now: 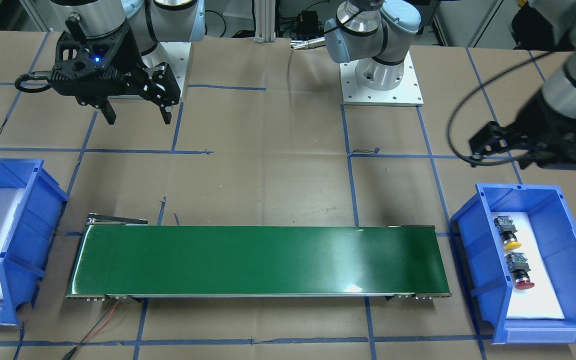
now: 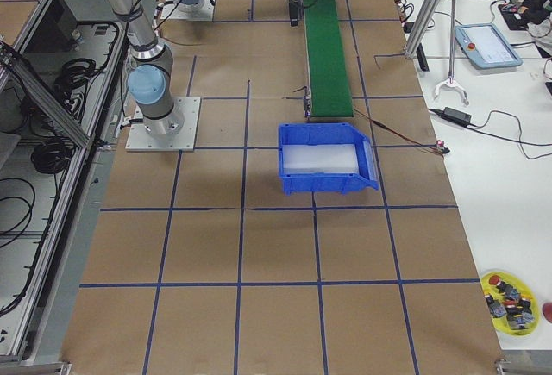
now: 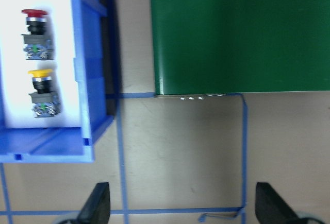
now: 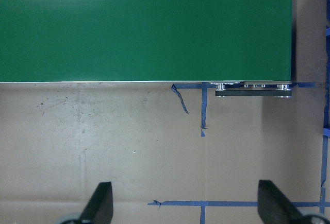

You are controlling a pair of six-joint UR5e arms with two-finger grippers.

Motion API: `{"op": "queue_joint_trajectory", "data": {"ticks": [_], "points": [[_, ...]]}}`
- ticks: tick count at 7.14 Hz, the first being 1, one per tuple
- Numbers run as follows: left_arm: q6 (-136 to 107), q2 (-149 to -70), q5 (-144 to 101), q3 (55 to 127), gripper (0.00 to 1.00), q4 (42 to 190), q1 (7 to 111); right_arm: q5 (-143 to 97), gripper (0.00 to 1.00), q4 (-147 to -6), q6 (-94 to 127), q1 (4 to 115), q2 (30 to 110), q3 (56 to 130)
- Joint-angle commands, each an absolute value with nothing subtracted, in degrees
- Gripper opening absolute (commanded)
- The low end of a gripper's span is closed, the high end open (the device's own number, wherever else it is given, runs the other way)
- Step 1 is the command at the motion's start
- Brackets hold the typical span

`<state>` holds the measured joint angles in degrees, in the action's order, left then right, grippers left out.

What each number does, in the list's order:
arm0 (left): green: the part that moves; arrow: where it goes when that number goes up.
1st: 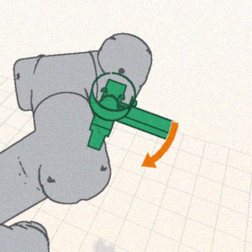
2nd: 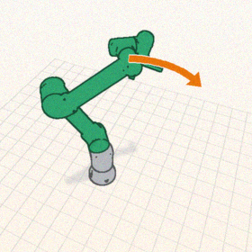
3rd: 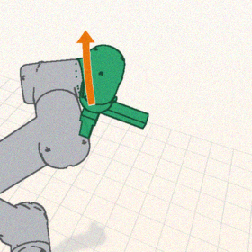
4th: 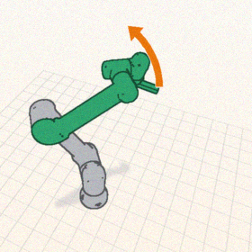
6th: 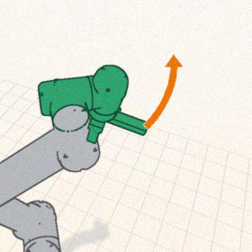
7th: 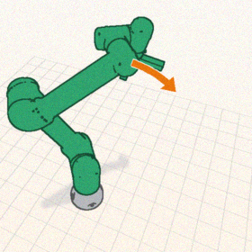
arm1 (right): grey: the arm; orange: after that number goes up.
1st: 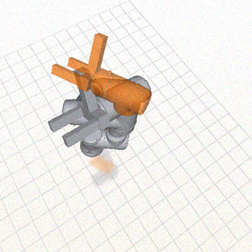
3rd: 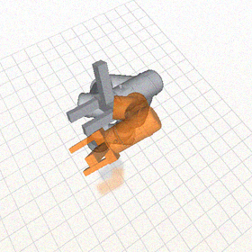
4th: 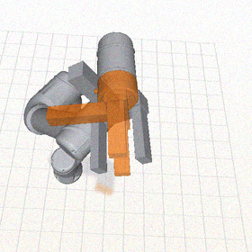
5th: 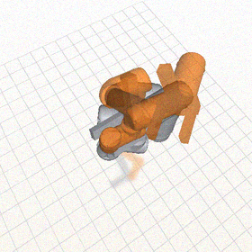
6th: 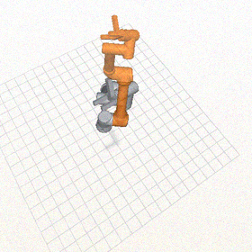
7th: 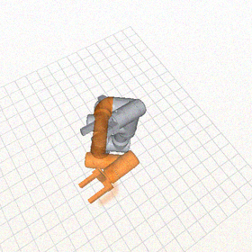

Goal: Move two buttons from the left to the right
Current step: 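Move the left gripper from above the conveyor toward the blue bin, then lower the left gripper into the bin onto the yellow button switch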

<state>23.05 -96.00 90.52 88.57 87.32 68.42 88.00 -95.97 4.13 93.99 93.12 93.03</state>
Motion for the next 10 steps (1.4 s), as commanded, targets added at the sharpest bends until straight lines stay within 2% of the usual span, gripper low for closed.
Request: {"op": "queue_joint_trajectory", "data": {"ticks": [1, 3, 6, 10], "points": [[29.9, -100.1, 90.3, 88.6, 1.00, 81.2, 60.6, 88.0, 1.00, -96.2, 2.1, 94.0, 93.0, 92.2], [31.0, -104.6, 90.4, 88.5, 1.00, 75.0, 60.2, 87.9, 1.00, -95.9, 1.8, 94.0, 91.1, 90.3], [31.6, -110.1, 89.0, 91.0, 1.00, 68.3, 57.7, 88.1, 1.00, -96.2, 1.9, 94.0, 91.1, 91.2], [31.8, -112.1, 87.9, 95.1, 0.99, 63.0, 56.8, 87.5, 1.00, -96.8, 1.8, 94.2, 91.1, 91.4]]}}
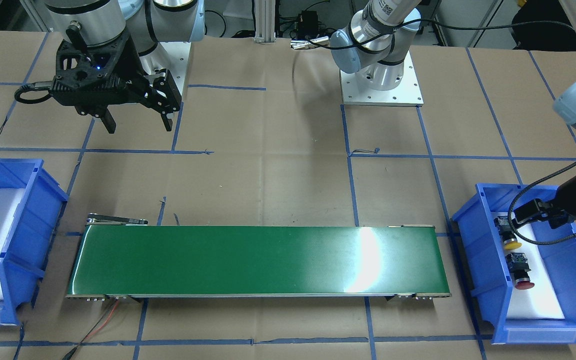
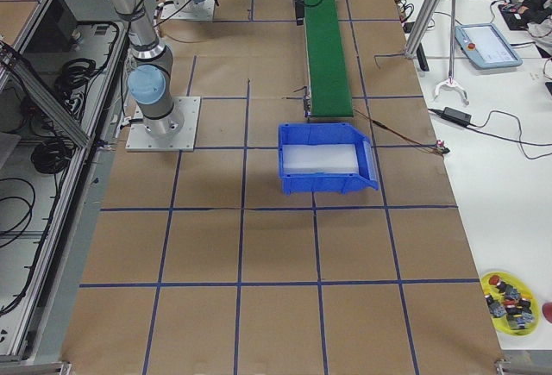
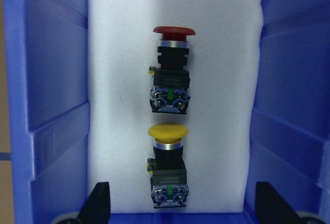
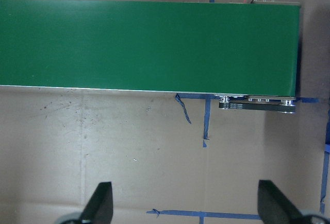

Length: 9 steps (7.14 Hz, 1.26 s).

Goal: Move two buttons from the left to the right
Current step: 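Lower the left gripper into the bin onto the yellow button switch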

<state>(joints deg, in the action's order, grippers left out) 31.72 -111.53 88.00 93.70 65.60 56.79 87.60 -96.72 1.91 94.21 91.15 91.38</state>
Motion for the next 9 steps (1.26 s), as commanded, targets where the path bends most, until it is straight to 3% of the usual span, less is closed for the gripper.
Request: {"op": "queue_joint_trajectory", "data": {"ticks": [1, 3, 6, 9], "points": [[31.7, -112.3, 88.2, 97.8, 0.99, 59.4, 56.8, 87.5, 1.00, -96.8, 1.8, 94.2, 91.1, 91.4], [31.6, -112.9, 88.2, 103.7, 0.99, 51.0, 56.4, 87.6, 1.00, -96.8, 1.8, 94.2, 91.1, 91.4], [31.5, -114.8, 88.0, 104.8, 0.98, 47.9, 56.4, 87.6, 1.00, -96.8, 1.8, 94.2, 91.1, 91.4], [30.3, -114.1, 88.5, 104.8, 0.31, 48.8, 56.4, 87.5, 1.00, -96.9, 1.8, 94.2, 91.1, 91.3]]}}
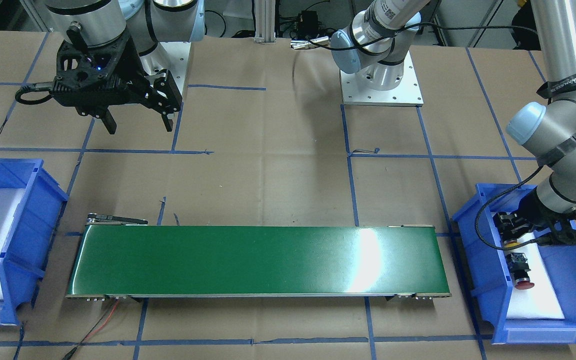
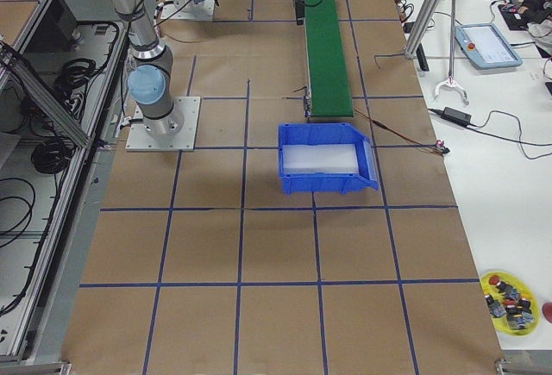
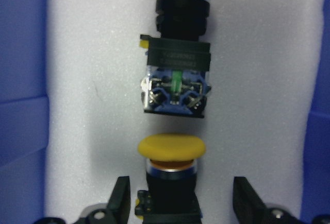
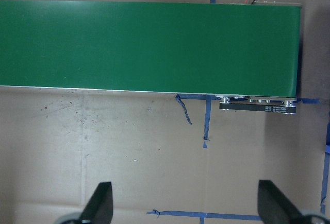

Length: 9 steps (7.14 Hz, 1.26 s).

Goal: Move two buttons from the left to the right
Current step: 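Close the left gripper on the yellow button and lift it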

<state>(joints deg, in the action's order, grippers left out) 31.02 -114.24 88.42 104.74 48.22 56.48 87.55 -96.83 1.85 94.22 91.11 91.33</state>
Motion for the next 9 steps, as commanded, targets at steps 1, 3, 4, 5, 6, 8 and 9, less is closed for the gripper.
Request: {"op": "queue_joint_trajectory", "data": {"ticks": [1, 3, 4, 5, 6, 8, 9], "points": [[29.1, -114.1, 88.5, 104.8, 0.16, 49.1, 56.4, 87.5, 1.00, -96.9, 1.8, 94.2, 91.1, 91.3], [29.0, -112.1, 88.5, 102.5, 0.11, 54.9, 56.3, 87.5, 1.00, -96.9, 1.8, 94.2, 91.1, 91.3], [29.2, -109.1, 88.6, 100.7, 0.11, 59.3, 56.4, 87.5, 1.00, -96.9, 1.8, 94.2, 91.1, 91.3], [29.3, -107.3, 88.7, 97.8, 0.11, 64.6, 56.4, 87.5, 1.00, -96.9, 1.8, 94.2, 91.1, 91.3], [29.3, -106.5, 89.5, 93.1, 0.11, 71.0, 56.4, 87.5, 1.00, -96.9, 1.8, 94.2, 91.1, 91.3], [29.3, -106.9, 90.3, 84.8, 0.11, 79.6, 56.8, 87.6, 1.00, -96.9, 1.8, 94.2, 91.1, 91.4], [29.2, -107.0, 90.3, 84.0, 0.11, 79.8, 57.5, 87.6, 1.00, -96.9, 1.8, 94.2, 91.1, 91.4]]}}
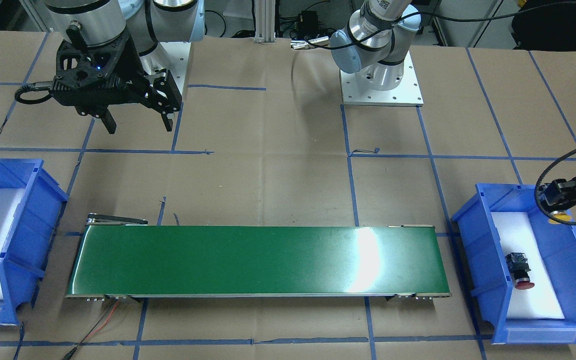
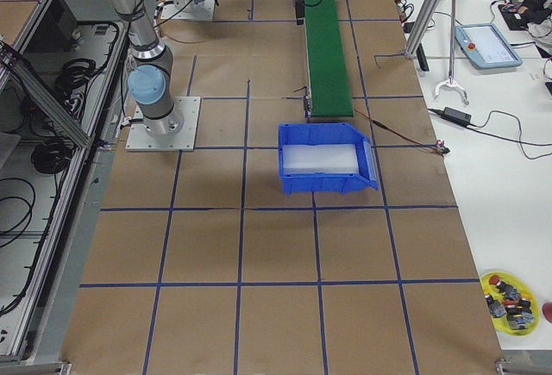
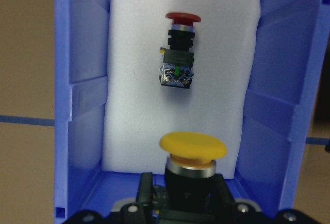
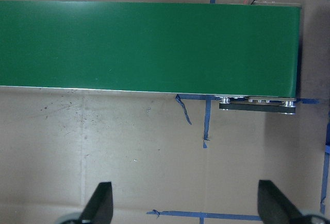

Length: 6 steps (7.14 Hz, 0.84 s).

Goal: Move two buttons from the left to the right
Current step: 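Close the left gripper on the yellow button and lift it, then carry the yellow button to the conveyor and release it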

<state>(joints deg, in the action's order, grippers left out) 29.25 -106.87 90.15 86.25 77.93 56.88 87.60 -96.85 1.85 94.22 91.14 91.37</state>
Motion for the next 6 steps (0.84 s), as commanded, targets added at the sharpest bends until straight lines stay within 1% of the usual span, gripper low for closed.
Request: {"op": "queue_joint_trajectory", "data": {"ticks": [1, 3, 6], "points": [[27.7, -107.1, 90.0, 83.9, 0.10, 79.4, 60.2, 87.6, 1.00, -96.9, 1.8, 94.2, 91.1, 91.3], [22.8, -106.5, 90.1, 83.4, 0.11, 78.9, 69.7, 87.6, 1.00, -96.9, 1.8, 94.2, 91.1, 91.4], [5.3, -107.8, 90.2, 85.2, 0.11, 77.0, 82.3, 87.5, 1.00, -96.9, 1.8, 94.2, 91.1, 91.4]]}}
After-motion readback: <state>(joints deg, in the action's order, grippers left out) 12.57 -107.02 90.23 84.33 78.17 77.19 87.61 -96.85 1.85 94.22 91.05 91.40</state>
